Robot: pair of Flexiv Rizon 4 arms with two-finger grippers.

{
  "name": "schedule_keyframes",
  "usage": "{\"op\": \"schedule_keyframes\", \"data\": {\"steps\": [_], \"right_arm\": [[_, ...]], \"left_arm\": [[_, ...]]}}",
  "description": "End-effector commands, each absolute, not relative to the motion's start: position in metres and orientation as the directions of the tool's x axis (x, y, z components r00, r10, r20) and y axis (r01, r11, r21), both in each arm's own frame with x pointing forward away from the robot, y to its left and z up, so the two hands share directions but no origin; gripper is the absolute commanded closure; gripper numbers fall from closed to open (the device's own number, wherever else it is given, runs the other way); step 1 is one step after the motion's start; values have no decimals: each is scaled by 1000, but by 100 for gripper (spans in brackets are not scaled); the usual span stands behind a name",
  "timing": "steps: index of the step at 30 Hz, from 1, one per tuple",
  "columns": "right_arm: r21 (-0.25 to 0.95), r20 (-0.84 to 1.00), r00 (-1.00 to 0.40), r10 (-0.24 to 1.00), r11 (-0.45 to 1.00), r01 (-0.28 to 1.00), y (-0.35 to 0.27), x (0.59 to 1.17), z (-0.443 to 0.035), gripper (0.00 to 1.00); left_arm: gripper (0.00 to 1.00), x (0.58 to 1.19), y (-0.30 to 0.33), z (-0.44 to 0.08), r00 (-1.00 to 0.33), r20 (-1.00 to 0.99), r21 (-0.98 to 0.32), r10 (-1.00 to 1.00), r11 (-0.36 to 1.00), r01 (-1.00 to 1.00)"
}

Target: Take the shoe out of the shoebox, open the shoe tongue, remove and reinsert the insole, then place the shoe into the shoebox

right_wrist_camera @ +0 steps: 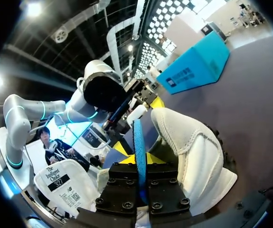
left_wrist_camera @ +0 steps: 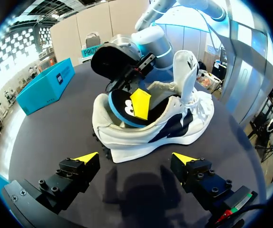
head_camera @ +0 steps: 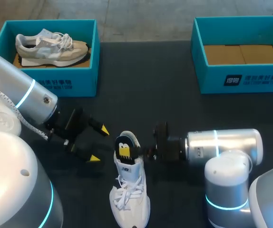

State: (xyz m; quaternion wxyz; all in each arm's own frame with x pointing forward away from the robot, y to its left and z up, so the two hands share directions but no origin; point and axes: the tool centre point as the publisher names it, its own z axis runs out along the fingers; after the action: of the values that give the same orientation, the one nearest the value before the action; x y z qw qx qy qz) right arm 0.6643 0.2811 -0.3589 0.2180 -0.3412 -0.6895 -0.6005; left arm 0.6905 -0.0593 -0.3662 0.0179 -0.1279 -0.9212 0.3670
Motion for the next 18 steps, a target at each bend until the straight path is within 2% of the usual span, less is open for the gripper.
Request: {"op": "schedule_keyframes", "data": {"steps": [1,9,11,12,14,18], "right_arm": [[669,714,-664,220,63,741,280,658,-363,100],[688,696,-681,226,60,723,279,663,-355,99],[697,688,-689,228,58,715,278,666,-353,75],[702,683,-694,228,58,710,278,667,-351,69],[711,674,-702,231,59,701,278,669,-349,62],[725,658,-716,235,60,686,278,671,-345,59]], "left_arm": [[0,689,-60,-366,-967,-62,-678,248,700,223],[0,689,-60,-366,-967,-62,-678,248,700,223],[0,689,-60,-366,-967,-62,-678,248,700,223],[0,689,-60,-366,-967,-62,-678,248,700,223],[0,689,-60,-366,-967,-62,-678,248,700,223],[0,689,-60,-366,-967,-62,-678,248,700,223]]}}
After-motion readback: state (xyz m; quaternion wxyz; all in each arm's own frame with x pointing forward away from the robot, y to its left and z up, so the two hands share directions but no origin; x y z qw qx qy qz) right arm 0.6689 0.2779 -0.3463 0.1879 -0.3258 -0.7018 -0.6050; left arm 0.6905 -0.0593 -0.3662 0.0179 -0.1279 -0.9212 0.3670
